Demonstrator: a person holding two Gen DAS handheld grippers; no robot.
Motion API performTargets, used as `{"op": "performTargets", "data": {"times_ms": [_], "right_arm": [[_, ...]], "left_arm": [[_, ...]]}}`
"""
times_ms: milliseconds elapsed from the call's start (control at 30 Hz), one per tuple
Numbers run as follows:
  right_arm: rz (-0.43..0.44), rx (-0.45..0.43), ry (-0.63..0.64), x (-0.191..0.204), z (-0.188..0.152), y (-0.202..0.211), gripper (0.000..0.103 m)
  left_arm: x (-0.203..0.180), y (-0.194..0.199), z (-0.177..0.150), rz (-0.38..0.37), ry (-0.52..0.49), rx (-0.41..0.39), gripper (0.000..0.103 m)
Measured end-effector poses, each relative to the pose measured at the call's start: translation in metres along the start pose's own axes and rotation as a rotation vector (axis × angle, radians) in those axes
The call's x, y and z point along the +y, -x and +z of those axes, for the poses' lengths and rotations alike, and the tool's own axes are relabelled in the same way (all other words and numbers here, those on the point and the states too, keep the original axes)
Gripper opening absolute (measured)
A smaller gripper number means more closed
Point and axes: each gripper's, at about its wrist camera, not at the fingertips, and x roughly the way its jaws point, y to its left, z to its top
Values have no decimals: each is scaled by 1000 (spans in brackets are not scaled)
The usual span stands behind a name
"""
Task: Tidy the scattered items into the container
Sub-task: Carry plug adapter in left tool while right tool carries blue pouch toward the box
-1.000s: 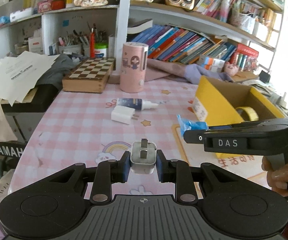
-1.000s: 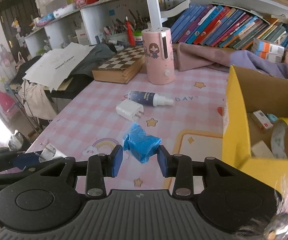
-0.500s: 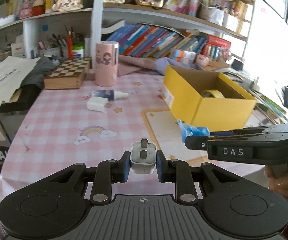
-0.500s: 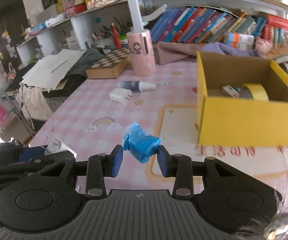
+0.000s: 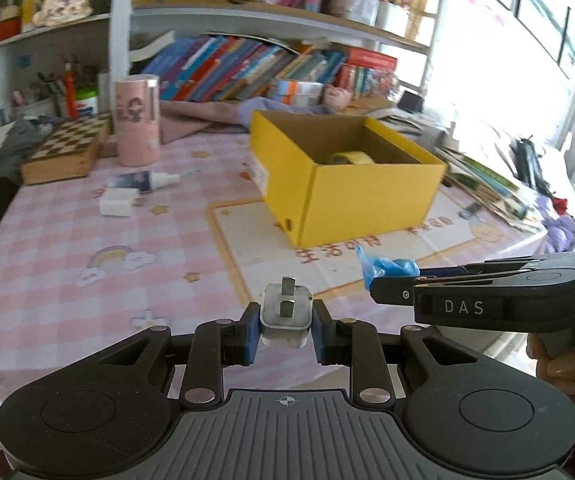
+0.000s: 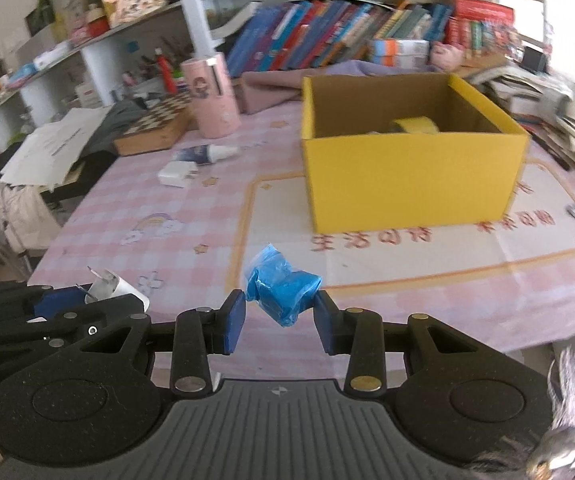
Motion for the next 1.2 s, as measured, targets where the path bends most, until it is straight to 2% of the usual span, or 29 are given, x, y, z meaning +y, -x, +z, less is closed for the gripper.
{"op": "performTargets", "data": {"times_ms": [533,1200], "right_arm": [[-141,-23,-132,-55,-14,27,35],[-170,-41,-136,-84,-2,34,35]], "left_arm": [[-47,-31,13,-140,-110,31,25],[-72,-49,32,-159,-133,10,25]]}}
